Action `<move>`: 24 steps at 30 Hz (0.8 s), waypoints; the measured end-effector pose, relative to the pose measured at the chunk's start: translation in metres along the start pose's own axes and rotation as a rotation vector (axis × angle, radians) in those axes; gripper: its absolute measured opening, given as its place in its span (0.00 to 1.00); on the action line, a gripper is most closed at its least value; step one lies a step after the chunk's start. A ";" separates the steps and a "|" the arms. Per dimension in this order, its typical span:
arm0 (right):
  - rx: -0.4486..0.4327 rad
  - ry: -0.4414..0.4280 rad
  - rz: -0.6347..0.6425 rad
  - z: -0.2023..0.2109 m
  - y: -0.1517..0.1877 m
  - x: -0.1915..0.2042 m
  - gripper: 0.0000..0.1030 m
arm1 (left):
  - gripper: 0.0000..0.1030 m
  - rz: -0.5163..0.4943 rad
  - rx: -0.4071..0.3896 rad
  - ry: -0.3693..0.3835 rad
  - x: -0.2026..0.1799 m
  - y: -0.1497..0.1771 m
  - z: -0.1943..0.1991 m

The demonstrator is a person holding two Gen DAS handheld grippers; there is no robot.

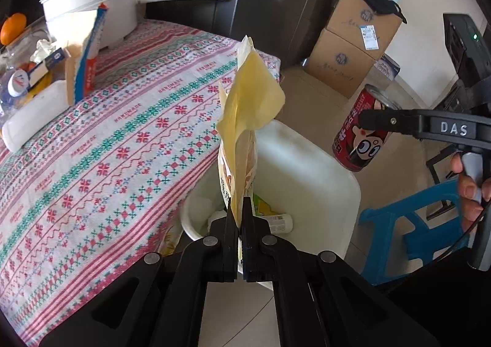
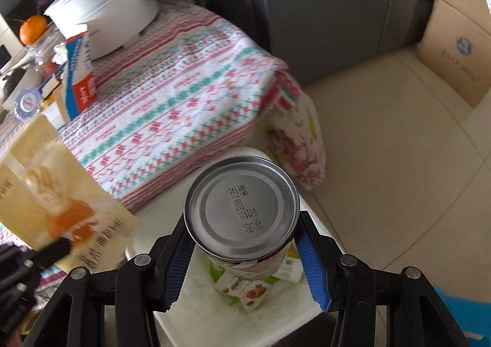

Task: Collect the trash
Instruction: 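Carry the red can with the right tool over the bin while the left tool carries the bread bag, then open the left tool to drop the yellow bread bag into the white bin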

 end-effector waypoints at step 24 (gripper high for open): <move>0.099 0.012 -0.005 -0.021 0.017 -0.015 0.55 | 0.58 -0.070 -0.074 -0.104 0.017 -0.020 0.009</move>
Point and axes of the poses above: each gripper's, at about its wrist camera, not at the fingertips, and z roughly against the way its jaws point, x to its left, y to its underside, the point moved 8 cm from there along -z, roughly the way its jaws point, and after that the axes turned 3 degrees about z, right-handed, at the moved point
